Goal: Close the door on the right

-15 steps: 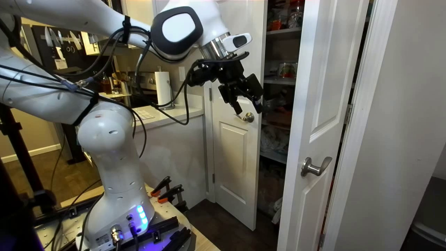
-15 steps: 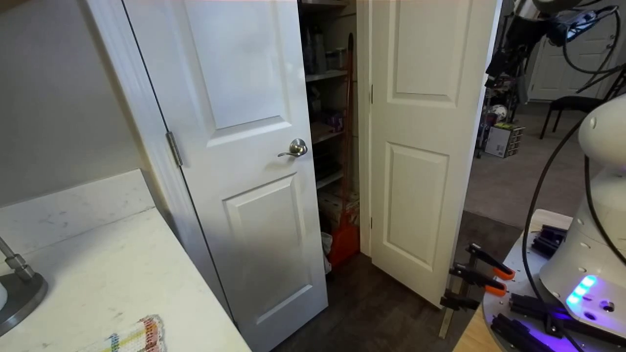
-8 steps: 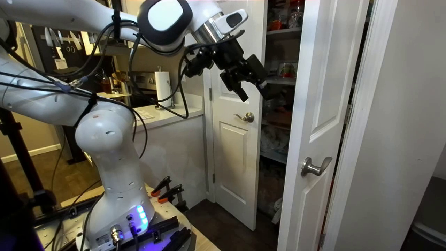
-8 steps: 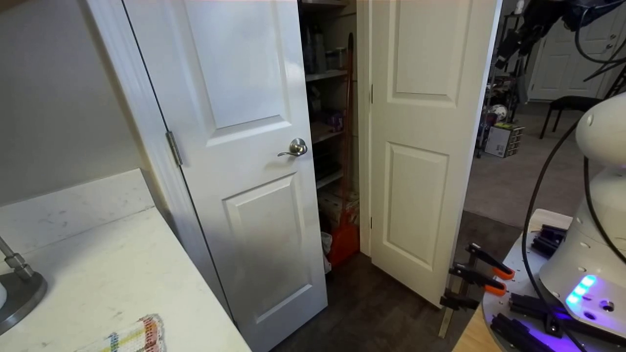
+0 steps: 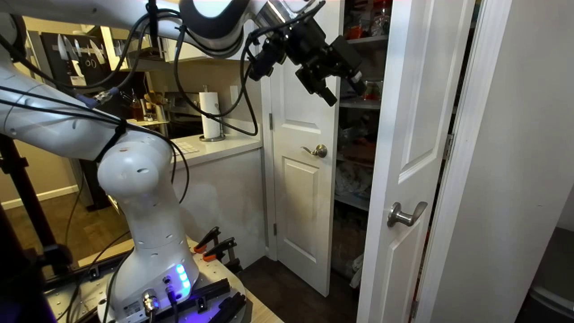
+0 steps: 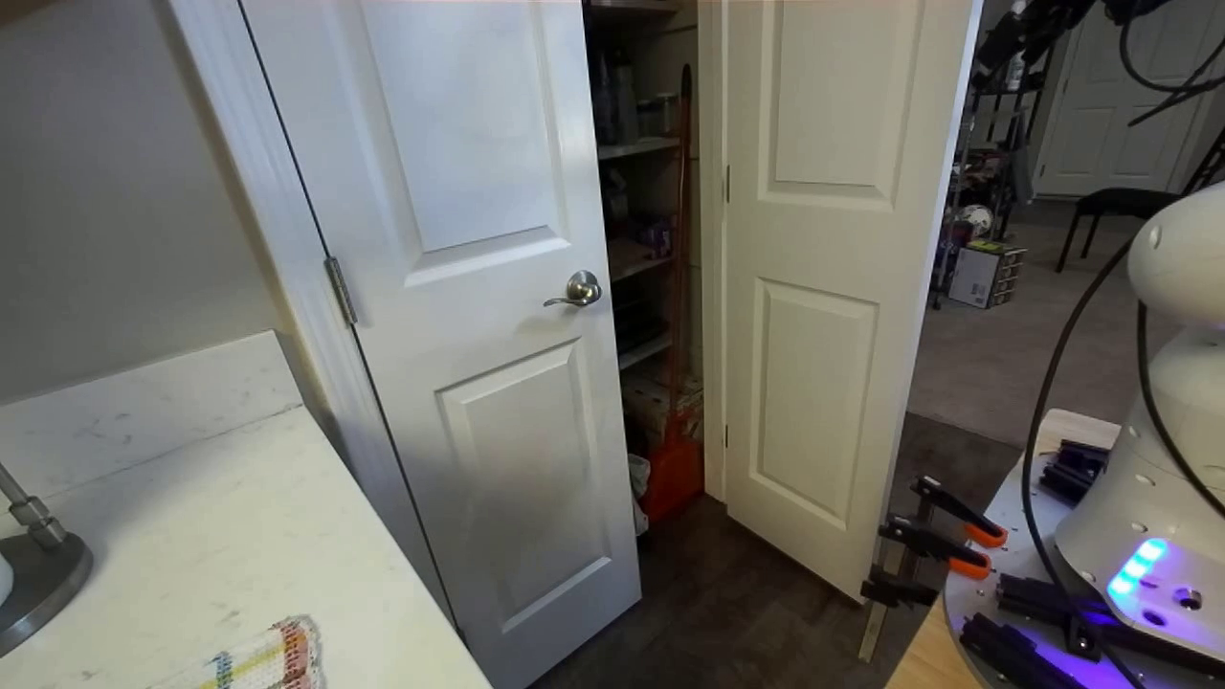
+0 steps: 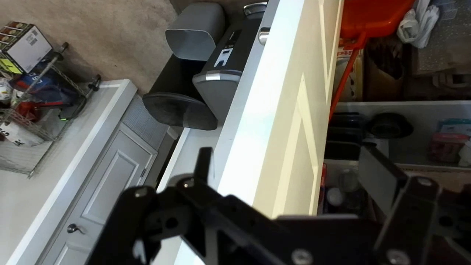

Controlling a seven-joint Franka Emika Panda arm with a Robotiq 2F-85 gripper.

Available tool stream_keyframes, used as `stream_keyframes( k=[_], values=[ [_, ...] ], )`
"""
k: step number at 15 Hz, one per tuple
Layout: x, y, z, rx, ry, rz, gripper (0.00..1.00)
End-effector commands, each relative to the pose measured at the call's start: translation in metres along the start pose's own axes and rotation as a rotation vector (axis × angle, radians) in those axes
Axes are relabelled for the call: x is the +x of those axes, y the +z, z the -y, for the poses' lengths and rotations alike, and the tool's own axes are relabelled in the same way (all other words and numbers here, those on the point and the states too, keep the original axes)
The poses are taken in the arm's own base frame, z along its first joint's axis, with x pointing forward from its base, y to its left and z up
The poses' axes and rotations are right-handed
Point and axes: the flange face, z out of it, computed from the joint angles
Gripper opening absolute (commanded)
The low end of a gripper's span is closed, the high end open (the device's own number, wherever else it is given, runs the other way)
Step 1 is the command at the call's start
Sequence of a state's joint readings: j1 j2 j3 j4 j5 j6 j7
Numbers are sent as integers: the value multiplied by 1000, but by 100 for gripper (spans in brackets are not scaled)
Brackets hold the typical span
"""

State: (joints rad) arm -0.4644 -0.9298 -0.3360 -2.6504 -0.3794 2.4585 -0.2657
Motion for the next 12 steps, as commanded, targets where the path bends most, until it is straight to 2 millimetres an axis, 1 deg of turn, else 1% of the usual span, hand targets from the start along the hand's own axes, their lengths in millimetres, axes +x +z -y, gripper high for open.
stream_keyframes(
  k=[1, 5, 7, 9, 12],
  values=[
    [22, 6, -6, -10, 17, -26, 100],
    [43, -3, -9, -25, 3, -60, 100],
    [53, -11, -4, -12, -15, -82, 100],
    [62, -19, 11, 31, -48, -105, 100],
    [72, -30, 44, 123, -108, -143, 100]
  ],
)
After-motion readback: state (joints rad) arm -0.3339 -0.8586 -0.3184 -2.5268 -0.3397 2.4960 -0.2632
